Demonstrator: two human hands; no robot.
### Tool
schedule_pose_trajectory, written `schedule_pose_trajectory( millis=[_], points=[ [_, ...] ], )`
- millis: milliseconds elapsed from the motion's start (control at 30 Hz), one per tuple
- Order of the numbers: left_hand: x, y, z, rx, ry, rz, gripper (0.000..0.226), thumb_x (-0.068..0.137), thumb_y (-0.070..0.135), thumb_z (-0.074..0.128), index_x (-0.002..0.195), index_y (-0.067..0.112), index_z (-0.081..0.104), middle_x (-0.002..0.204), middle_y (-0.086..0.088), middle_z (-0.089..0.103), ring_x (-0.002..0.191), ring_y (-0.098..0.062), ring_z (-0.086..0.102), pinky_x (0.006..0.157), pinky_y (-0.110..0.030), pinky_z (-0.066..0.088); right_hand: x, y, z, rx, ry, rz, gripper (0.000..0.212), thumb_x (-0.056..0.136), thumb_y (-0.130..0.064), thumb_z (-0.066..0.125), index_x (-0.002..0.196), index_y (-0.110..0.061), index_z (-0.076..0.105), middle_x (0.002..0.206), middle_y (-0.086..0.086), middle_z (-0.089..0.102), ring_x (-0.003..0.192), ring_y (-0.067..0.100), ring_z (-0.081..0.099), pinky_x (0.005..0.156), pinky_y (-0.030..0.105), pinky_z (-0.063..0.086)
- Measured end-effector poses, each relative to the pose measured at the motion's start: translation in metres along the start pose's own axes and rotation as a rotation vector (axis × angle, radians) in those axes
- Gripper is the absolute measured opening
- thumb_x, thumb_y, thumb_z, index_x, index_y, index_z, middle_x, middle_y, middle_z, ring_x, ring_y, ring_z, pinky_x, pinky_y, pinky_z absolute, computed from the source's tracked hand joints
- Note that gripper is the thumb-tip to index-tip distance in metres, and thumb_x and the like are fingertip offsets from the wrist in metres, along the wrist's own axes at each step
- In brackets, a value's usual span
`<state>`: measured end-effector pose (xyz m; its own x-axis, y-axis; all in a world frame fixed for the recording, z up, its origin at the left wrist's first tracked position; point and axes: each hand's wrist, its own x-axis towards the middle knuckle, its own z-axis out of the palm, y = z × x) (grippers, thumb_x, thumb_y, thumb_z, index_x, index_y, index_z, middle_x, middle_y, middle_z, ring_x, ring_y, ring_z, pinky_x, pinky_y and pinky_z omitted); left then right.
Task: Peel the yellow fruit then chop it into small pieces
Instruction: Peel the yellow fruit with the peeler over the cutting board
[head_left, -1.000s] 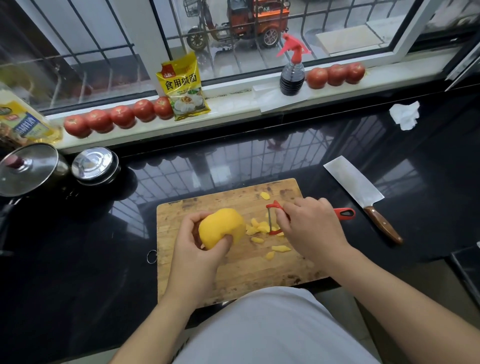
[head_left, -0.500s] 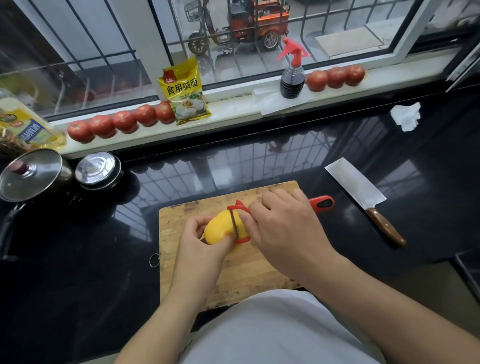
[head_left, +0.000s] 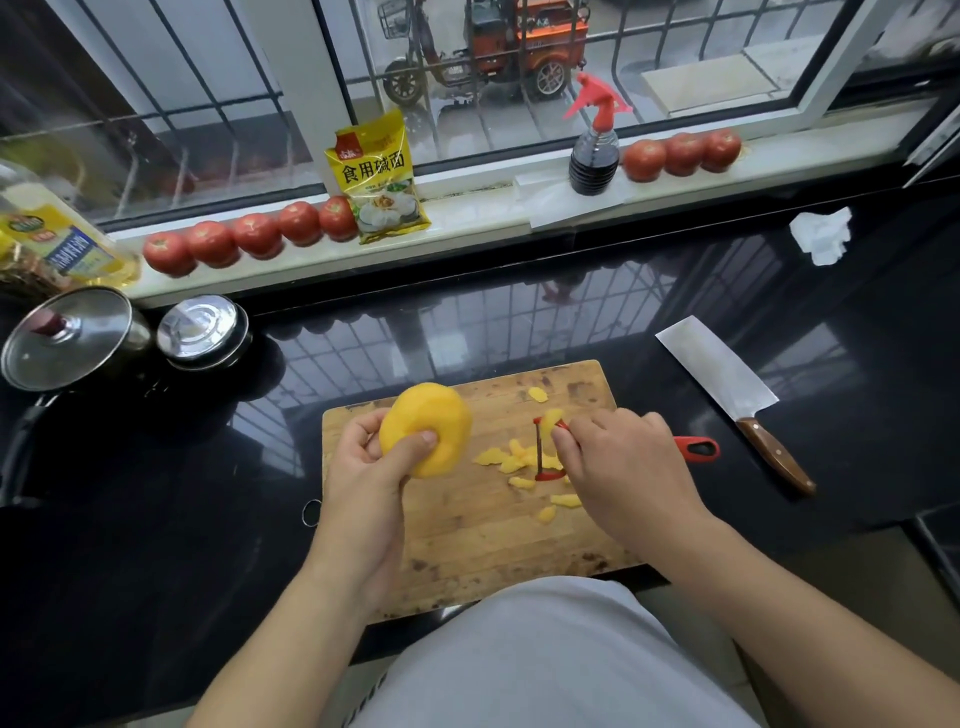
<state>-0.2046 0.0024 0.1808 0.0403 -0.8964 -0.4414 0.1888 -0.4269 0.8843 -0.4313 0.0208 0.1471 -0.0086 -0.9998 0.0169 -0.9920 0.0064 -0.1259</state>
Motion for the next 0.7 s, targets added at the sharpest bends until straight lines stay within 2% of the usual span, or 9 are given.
schedule_pose_trajectory(
  millis=[133,233,333,433,500,533,600,633,700],
  points=[
    [-0.002,-0.007,0.001,-0.023,-0.046,-0.063,0.047,0.085,0.010,0.074,0.130,0.015,0.064,0.119,-0.005,0.075,0.107,-0.019,0.069,0.092,-0.033,0.051,0.006,-0.008,-0.012,0.081,0.122,-0.031,0.043,0.108,-0.042,0.024,0.074,-0.027,0.045,0.067,-0.011,0.046,0.064,0.016,0.042,0.065,0.036,0.035],
    [-0.007,-0.008,0.005,0.059,-0.087,-0.090,0.039,0.093,0.007,0.067,0.130,0.018,0.067,0.118,-0.004,0.076,0.109,-0.021,0.068,0.097,-0.037,0.053,0.006,-0.019,-0.025,0.127,0.227,-0.100,0.033,0.107,-0.039,0.033,0.075,-0.029,0.037,0.067,-0.012,0.039,0.064,0.015,0.035,0.067,0.032,0.025],
    [-0.009,-0.007,0.009,0.111,-0.113,-0.117,0.035,0.094,0.006,0.065,0.126,0.021,0.071,0.116,-0.005,0.076,0.107,-0.023,0.068,0.097,-0.040,0.055,0.005,-0.027,-0.033,0.118,0.237,-0.151,0.034,0.107,-0.039,0.035,0.075,-0.029,0.036,0.066,-0.013,0.037,0.063,0.015,0.035,0.068,0.031,0.022],
    [-0.010,-0.007,0.010,0.067,-0.122,-0.170,0.034,0.096,0.006,0.062,0.126,0.020,0.071,0.118,-0.009,0.075,0.106,-0.025,0.068,0.103,-0.050,0.052,0.009,-0.026,-0.034,0.200,0.300,-0.153,0.032,0.106,-0.037,0.037,0.075,-0.029,0.036,0.068,-0.013,0.038,0.063,0.015,0.035,0.066,0.032,0.025],
    [-0.010,-0.005,0.010,0.002,-0.134,-0.202,0.033,0.098,0.004,0.058,0.127,0.015,0.069,0.115,-0.010,0.076,0.103,-0.026,0.070,0.108,-0.055,0.048,0.016,-0.018,-0.027,0.155,0.327,-0.123,0.032,0.104,-0.031,0.047,0.072,-0.026,0.042,0.067,-0.012,0.041,0.061,0.015,0.037,0.063,0.032,0.028],
    [-0.010,-0.005,0.009,-0.030,-0.139,-0.215,0.033,0.098,0.002,0.056,0.127,0.011,0.068,0.112,-0.010,0.077,0.101,-0.025,0.071,0.108,-0.055,0.048,0.020,-0.011,-0.019,0.013,0.196,-0.121,0.030,0.100,-0.028,0.056,0.072,-0.025,0.047,0.066,-0.011,0.046,0.059,0.016,0.041,0.062,0.032,0.031],
    [-0.010,-0.005,0.008,-0.079,-0.144,-0.231,0.033,0.098,0.001,0.055,0.128,0.007,0.066,0.110,-0.011,0.076,0.098,-0.024,0.071,0.108,-0.054,0.048,0.018,0.002,0.005,-0.272,-0.295,-0.039,0.012,0.095,-0.025,0.061,0.084,-0.023,0.059,0.076,-0.007,0.060,0.064,0.019,0.053,0.067,0.033,0.036],
    [-0.011,-0.005,0.006,-0.079,-0.151,-0.231,0.033,0.097,0.001,0.056,0.128,0.007,0.066,0.112,-0.012,0.076,0.099,-0.024,0.071,0.107,-0.053,0.049,0.014,0.008,0.012,-0.342,-0.482,0.034,0.004,0.096,-0.023,0.059,0.095,-0.023,0.063,0.084,-0.006,0.064,0.069,0.019,0.056,0.070,0.034,0.036],
    [-0.011,-0.004,0.003,-0.016,-0.156,-0.221,0.035,0.096,0.004,0.060,0.129,0.011,0.067,0.118,-0.012,0.075,0.103,-0.024,0.070,0.101,-0.047,0.053,0.005,0.016,0.019,-0.381,-0.588,0.075,0.016,0.097,-0.021,0.055,0.110,-0.024,0.064,0.088,-0.005,0.063,0.072,0.019,0.056,0.071,0.035,0.034]
  ],
)
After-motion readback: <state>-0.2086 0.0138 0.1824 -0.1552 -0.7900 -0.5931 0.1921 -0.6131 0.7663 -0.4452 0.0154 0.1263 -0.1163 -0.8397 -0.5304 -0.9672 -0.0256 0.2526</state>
